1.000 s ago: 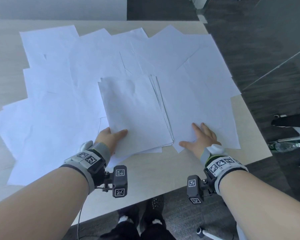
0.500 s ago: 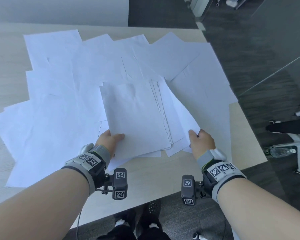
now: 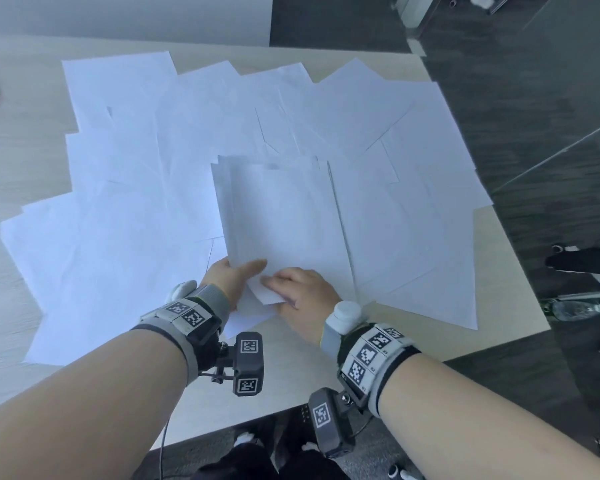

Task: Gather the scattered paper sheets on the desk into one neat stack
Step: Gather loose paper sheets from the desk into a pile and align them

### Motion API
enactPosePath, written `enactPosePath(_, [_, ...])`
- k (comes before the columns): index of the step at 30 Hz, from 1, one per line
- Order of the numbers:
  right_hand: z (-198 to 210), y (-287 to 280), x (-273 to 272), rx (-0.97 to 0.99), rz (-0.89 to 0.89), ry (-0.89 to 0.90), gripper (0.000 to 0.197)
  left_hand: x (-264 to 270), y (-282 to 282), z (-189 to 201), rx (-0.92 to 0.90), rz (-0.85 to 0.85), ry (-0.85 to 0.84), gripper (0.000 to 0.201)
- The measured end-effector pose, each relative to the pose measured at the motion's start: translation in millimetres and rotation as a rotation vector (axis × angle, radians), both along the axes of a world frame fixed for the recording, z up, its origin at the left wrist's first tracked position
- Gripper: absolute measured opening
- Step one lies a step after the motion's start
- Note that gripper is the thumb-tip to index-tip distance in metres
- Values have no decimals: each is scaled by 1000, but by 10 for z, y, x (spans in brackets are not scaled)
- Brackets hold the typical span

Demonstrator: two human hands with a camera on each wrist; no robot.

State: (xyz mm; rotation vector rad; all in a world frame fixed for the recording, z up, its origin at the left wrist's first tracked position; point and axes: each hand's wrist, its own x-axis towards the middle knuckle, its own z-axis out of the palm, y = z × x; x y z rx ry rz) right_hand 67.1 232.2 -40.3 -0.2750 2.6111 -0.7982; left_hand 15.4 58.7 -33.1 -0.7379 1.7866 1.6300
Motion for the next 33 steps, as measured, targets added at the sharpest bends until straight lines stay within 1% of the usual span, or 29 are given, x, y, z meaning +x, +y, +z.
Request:
enactPosePath(4, [83, 189, -20, 40, 49, -97, 75, -15, -25, -56, -74, -45, -15, 13])
enactPosePath(5, [103, 278, -17, 48, 33, -102, 74, -21, -34, -73, -79, -43, -20, 9])
enactPosePath(7, [137, 483, -3, 86, -67, -45, 68, -12, -36, -59, -98, -40, -12, 1])
enactPosePath(9, [145, 719, 3, 170, -212, 1, 67, -1, -35, -65, -111, -18, -5, 8])
enactPosePath(11, [145, 961, 0, 280, -346, -63, 76, -2, -21, -63, -127, 13, -19, 16])
enactPosePath(12, [150, 1076, -1, 336, -382, -117, 84, 0, -10, -54, -142, 29, -28, 19])
enactPosePath(13, [150, 1177, -2, 389, -384, -170, 93, 0, 1, -49, -154, 47, -36, 20])
enactPosePath(16, [139, 1322, -12, 503, -284, -268, 114, 0, -8, -29, -181, 84, -61, 20])
enactPosePath(18, [119, 1343, -6, 513, -247, -301, 121, -9, -9, -30, -177, 87, -56, 20])
enactPosePath(20, [90, 1350, 4, 506, -250, -313, 124, -17, -5, -24, -177, 84, -60, 20])
enactPosePath(22, [79, 1354, 1, 507, -268, -305, 123, -20, -2, -36, -182, 92, -53, 20])
enactPosePath(24, [87, 1356, -11, 494, -303, -290, 118, -20, 4, -36, -191, 94, -58, 20])
enactPosePath(26, [107, 1365, -7, 466, -334, -275, 107, -20, 8, -33, -191, 95, -57, 20])
enactPosePath(31, [150, 1399, -14, 429, -391, -183, 71, -27, 3, -47, -192, 97, -77, 18])
enactPosePath(32, [155, 1421, -33, 425, -401, -188, 68, -29, 3, -48, -189, 100, -81, 18])
enactPosePath(33, [154, 1449, -54, 423, -401, -210, 69, -29, -1, -49, -185, 104, -87, 18])
